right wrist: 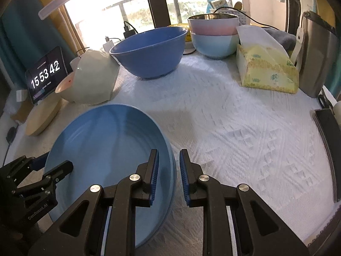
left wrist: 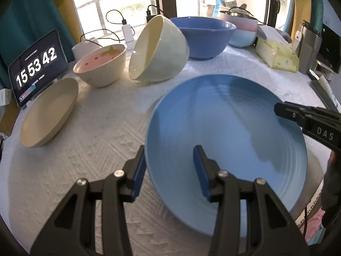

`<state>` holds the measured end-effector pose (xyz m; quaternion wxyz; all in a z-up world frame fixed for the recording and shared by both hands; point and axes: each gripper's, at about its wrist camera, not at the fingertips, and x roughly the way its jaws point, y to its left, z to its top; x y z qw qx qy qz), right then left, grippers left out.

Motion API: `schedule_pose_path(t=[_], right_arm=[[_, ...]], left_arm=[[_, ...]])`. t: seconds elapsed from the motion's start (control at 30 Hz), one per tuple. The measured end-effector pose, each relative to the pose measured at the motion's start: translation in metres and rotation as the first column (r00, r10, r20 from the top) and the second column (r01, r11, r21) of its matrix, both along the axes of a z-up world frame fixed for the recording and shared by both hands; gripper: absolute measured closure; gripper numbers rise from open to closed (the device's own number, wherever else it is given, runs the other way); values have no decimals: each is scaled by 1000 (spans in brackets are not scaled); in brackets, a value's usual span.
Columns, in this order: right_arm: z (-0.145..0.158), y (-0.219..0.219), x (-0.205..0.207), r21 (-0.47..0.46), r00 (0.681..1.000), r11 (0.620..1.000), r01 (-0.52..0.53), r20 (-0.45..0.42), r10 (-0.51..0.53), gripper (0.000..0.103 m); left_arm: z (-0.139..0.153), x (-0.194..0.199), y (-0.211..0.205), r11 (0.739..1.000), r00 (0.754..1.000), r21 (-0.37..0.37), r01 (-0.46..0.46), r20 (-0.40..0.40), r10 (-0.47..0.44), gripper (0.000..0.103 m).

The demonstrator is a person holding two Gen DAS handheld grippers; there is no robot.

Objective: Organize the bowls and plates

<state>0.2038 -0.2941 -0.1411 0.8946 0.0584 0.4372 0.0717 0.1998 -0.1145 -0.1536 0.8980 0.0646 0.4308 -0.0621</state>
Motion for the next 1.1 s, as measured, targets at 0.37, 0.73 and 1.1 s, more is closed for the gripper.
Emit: schedule_pose_path(t=[0.37,0.73,1.1], right_arm=[[8,3,-4,-7,1000,1000,5,18,-5,81],[26,14,-11,-40,998,999,13,61,-10,72],[36,42,-9,-61,997,997,-38,64,42,72]], left_arm=[[7,-4,9,999,1000,-30,-13,7,13,57],[19,-9,26,996,998,-86,-32,47,36,56],[28,-15,55,988,994,-141,-70,78,81,55]])
